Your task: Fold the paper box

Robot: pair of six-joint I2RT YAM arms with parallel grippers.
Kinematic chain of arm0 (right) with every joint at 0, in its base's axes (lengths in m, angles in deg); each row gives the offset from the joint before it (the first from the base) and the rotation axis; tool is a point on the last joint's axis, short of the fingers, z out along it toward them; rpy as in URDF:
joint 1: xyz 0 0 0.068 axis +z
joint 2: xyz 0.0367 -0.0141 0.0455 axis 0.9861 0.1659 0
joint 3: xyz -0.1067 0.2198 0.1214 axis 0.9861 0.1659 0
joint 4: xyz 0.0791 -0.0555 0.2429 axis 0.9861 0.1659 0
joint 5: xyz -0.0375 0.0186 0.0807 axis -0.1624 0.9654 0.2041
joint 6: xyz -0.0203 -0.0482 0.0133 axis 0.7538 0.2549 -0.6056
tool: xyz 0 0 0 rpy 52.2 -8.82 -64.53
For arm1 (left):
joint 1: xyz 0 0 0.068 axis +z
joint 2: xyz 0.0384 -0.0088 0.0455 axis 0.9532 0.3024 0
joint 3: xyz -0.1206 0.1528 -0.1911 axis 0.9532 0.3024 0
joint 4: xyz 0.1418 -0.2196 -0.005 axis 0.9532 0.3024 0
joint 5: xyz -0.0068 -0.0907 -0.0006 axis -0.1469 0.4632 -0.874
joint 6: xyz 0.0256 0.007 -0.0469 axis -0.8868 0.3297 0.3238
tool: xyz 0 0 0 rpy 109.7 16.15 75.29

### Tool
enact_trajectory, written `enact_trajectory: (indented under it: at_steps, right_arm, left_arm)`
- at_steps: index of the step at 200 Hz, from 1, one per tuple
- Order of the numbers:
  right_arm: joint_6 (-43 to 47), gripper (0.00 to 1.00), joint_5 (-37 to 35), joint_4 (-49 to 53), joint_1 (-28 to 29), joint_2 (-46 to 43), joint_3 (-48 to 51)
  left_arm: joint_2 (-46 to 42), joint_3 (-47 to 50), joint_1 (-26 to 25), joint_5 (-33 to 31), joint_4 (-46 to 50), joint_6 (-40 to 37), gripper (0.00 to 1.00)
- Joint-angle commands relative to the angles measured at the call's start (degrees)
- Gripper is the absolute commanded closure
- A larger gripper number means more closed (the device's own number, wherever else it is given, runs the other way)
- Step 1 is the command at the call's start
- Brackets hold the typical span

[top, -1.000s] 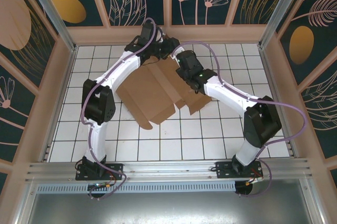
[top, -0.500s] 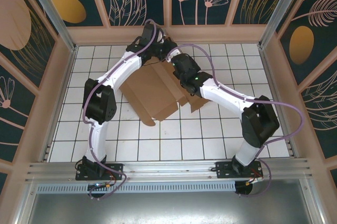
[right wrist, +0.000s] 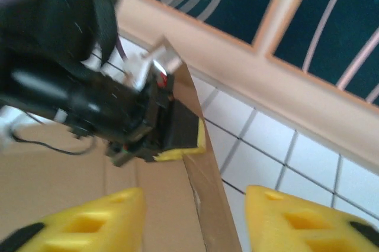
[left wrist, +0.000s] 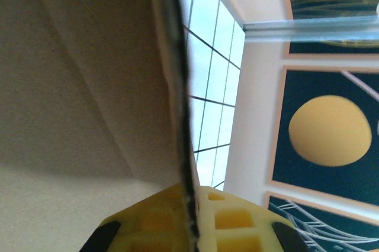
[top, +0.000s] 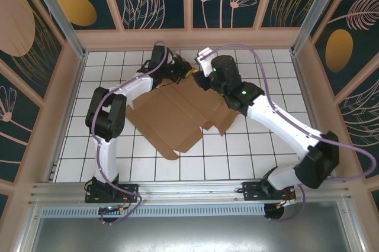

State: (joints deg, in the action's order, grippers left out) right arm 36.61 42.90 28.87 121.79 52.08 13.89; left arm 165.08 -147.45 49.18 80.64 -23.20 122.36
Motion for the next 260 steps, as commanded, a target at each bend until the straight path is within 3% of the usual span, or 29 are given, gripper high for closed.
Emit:
enact_trajectory:
  at_steps: [1, 17, 40, 104, 160, 217, 260]
  right_arm:
    - [-7.75, 0.71, 12.52, 0.49, -0.26, -2.13, 2.01]
    - [-9.42, 0.84, 16.34, 1.61, 1.26, -1.26, 3.12]
    - [-10.24, 1.00, 11.40, 4.85, 7.63, 4.18, 4.42]
    - [-18.93, 1.00, 9.92, 0.81, 15.66, 22.92, 10.03]
    - [-17.91, 1.00, 11.80, 0.62, 11.01, 29.83, 14.12]
    - [-14.65, 1.00, 14.68, 5.21, 6.55, 25.42, 19.07]
    - [-16.89, 1.00, 9.56, 11.50, 4.68, 22.69, 20.82]
  left_arm:
    - [-3.21, 4.41, 1.27, -1.31, -18.93, 9.11, 1.00]
    - [-3.45, 7.53, 1.79, -2.84, -25.28, 12.91, 1.00]
    - [-3.32, 10.10, 2.21, -4.42, -31.10, 16.28, 1.00]
    - [-8.02, 18.06, 2.30, -11.49, -33.24, 14.86, 1.00]
    - [-12.78, 24.97, 2.30, -17.50, -32.26, 12.66, 1.00]
    - [-17.28, 27.76, 2.28, -26.56, -26.30, 10.98, 1.00]
    - [-19.12, 28.08, 2.29, -32.33, -22.18, 12.62, 1.00]
